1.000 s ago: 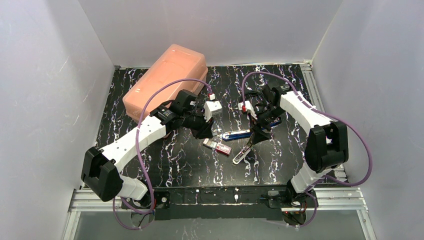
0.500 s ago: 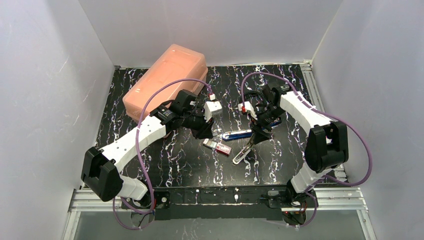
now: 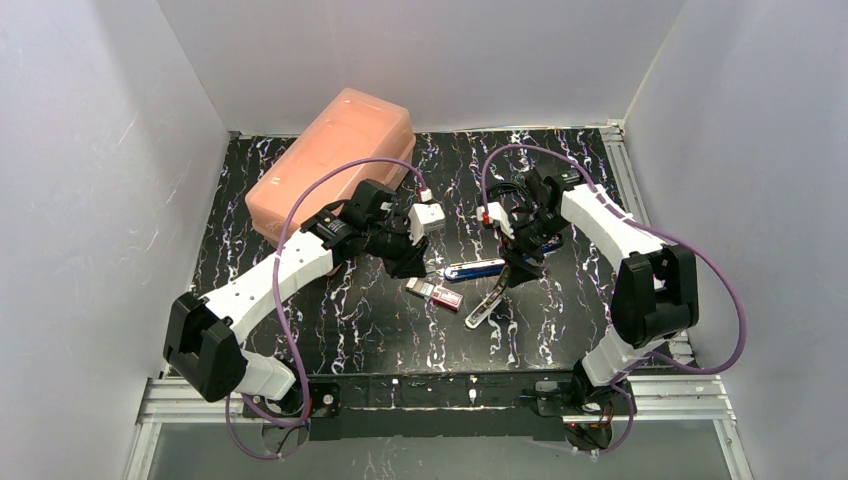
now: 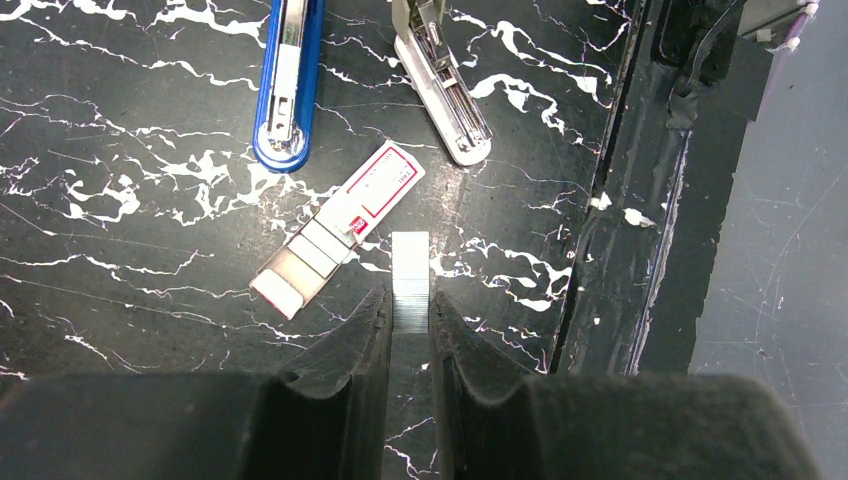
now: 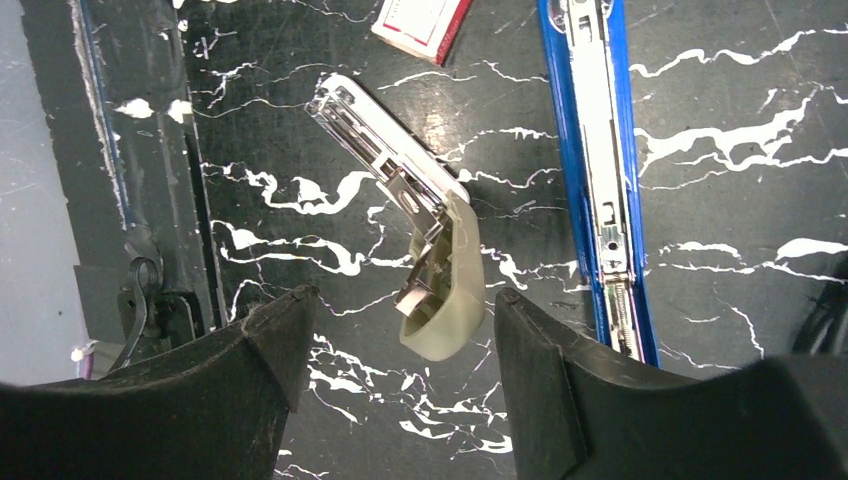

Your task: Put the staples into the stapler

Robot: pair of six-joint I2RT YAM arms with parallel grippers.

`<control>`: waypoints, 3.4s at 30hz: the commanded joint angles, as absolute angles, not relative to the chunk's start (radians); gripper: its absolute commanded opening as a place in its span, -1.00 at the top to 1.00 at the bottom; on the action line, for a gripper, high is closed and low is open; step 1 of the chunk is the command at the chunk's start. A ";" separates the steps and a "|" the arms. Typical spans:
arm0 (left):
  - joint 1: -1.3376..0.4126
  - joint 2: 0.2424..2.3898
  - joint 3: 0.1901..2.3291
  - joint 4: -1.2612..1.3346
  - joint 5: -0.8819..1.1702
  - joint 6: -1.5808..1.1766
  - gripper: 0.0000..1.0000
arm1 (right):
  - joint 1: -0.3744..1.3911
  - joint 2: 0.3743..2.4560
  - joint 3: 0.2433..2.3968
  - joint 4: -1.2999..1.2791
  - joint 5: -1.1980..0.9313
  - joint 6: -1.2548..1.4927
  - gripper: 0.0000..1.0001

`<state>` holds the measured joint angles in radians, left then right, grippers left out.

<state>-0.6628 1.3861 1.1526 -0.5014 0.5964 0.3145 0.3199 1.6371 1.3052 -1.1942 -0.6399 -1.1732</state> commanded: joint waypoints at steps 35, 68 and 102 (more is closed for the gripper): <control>-0.658 1.368 1.146 -0.515 0.628 0.348 0.87 | 0.348 1.552 1.176 -0.995 -0.512 -0.760 0.01; -0.659 1.400 1.175 -0.520 0.608 0.380 0.87 | 0.359 1.401 1.080 -0.957 -0.390 -0.449 0.02; -1.117 1.725 1.355 -0.516 0.141 -0.072 0.88 | 0.012 1.392 1.218 -0.881 -0.661 -0.450 -0.34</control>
<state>-1.0966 1.6772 1.2743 -0.4767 0.1879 -0.0189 0.0879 1.3628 1.1782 -0.9279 -0.5648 -0.4652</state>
